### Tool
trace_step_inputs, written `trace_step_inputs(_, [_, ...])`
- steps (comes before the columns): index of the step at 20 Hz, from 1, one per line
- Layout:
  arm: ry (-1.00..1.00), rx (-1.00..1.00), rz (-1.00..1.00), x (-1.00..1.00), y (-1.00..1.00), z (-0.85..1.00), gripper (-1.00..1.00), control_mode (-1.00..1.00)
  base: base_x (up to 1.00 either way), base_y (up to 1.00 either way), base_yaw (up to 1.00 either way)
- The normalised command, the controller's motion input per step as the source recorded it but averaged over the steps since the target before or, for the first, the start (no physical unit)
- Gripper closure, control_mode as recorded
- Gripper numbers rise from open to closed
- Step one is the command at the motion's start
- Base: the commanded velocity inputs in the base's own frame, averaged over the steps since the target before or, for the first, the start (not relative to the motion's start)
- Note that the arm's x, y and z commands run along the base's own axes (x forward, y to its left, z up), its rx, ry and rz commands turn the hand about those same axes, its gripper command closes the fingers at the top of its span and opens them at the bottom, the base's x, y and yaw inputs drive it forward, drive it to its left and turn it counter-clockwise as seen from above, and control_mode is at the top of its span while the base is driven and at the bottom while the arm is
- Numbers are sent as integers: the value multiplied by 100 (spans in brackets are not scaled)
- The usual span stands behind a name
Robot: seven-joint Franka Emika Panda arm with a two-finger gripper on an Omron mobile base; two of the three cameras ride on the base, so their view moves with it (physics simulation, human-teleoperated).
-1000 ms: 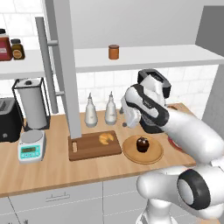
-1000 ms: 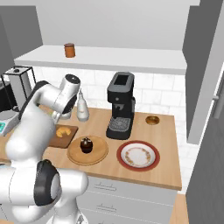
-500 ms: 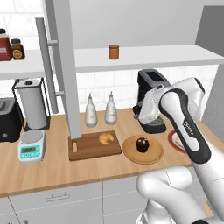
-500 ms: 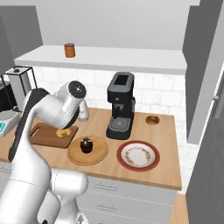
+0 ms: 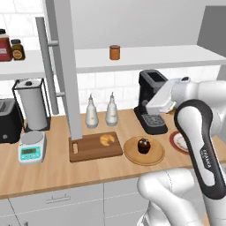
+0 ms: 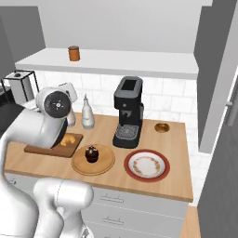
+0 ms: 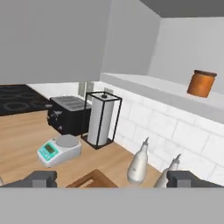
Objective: From the different types of pastries on the counter, select a croissant and place it on the cutting board. Then retrieve a jar of jam from the cabinet and place it alongside the croissant on the cutting board.
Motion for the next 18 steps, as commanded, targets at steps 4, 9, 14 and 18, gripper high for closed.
trace_step_inputs(4, [0, 6, -5, -2, -3, 100, -100, -100, 0, 0, 0])
trace_step_inputs(9, [4, 11, 0, 5, -22, 100, -100, -100, 0, 0, 0])
trace_step_inputs(14, [1, 1, 0, 14, -1, 21, -100, -100, 0, 0, 0])
trace_step_inputs(18, [5, 0, 0, 90, 0, 18, -100, -100, 0, 0, 0])
